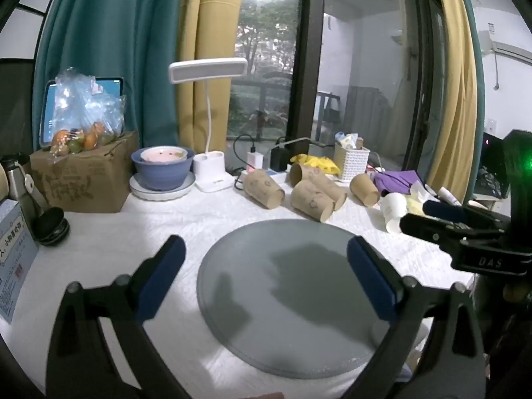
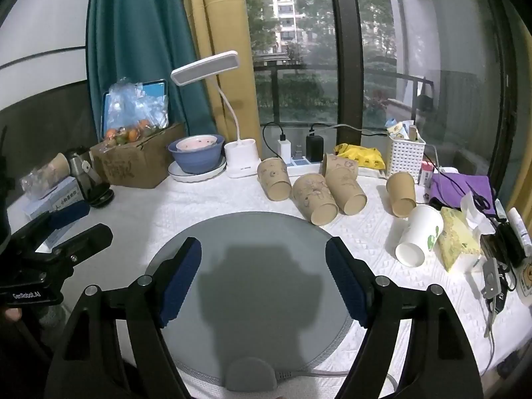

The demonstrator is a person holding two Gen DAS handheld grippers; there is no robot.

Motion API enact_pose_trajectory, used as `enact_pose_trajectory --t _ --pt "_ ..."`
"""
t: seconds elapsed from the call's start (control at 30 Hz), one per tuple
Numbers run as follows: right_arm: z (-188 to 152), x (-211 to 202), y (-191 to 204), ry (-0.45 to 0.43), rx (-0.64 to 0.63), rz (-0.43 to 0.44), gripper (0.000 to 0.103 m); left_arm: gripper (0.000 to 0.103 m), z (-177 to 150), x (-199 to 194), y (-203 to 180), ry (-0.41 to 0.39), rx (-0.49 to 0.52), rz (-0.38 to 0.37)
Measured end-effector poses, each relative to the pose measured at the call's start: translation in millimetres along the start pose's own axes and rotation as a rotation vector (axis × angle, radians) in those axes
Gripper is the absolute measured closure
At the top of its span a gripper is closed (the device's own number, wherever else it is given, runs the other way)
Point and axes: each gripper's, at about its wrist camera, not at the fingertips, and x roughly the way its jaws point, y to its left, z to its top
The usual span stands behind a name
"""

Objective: Flip cup upright

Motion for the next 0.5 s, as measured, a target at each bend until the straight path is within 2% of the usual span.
enact_pose_trajectory --t 0.5 --pt "-0.7 -0.2 -0.4 0.000 -0.002 -0.001 0.023 0.004 -0.2 -0.8 -1.2 0.001 0.000 0.001"
